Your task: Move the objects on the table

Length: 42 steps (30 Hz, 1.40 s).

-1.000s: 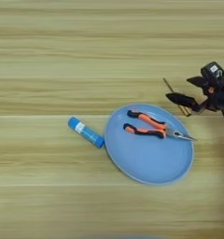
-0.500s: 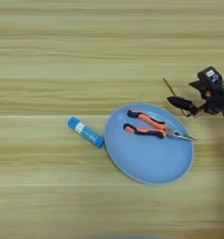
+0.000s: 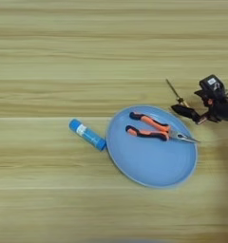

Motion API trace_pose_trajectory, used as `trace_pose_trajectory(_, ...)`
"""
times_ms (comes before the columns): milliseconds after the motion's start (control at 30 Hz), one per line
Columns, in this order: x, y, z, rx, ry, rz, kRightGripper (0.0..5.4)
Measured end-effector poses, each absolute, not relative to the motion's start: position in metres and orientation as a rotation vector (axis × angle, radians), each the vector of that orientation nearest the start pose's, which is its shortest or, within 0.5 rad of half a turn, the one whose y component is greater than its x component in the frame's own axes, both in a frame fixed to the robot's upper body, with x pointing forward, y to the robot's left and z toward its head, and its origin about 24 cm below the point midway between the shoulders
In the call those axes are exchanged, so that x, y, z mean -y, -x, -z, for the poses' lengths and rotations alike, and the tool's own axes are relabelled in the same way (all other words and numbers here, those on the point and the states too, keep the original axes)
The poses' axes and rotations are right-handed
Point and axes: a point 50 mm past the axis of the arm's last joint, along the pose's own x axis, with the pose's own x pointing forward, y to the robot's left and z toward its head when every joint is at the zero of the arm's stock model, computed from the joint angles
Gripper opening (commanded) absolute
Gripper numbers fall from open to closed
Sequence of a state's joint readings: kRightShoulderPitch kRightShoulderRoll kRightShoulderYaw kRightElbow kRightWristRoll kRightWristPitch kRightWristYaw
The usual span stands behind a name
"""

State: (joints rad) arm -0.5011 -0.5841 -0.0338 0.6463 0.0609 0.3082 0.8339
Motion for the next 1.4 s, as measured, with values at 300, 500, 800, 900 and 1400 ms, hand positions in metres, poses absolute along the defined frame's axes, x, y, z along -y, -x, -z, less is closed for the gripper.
trace_pose_trajectory(300,0.275,-0.317,-0.049,-0.579,0.192,-0.511,4.16)
trace_pose_trajectory(500,0.276,-0.318,-0.048,-0.581,0.199,-0.507,3.45)
trace_pose_trajectory(800,0.276,-0.317,-0.043,-0.596,0.199,-0.509,2.44)
trace_pose_trajectory(900,0.276,-0.318,-0.042,-0.599,0.199,-0.51,2.11)
trace_pose_trajectory(1400,0.275,-0.32,-0.041,-0.598,0.196,-0.515,0.88)
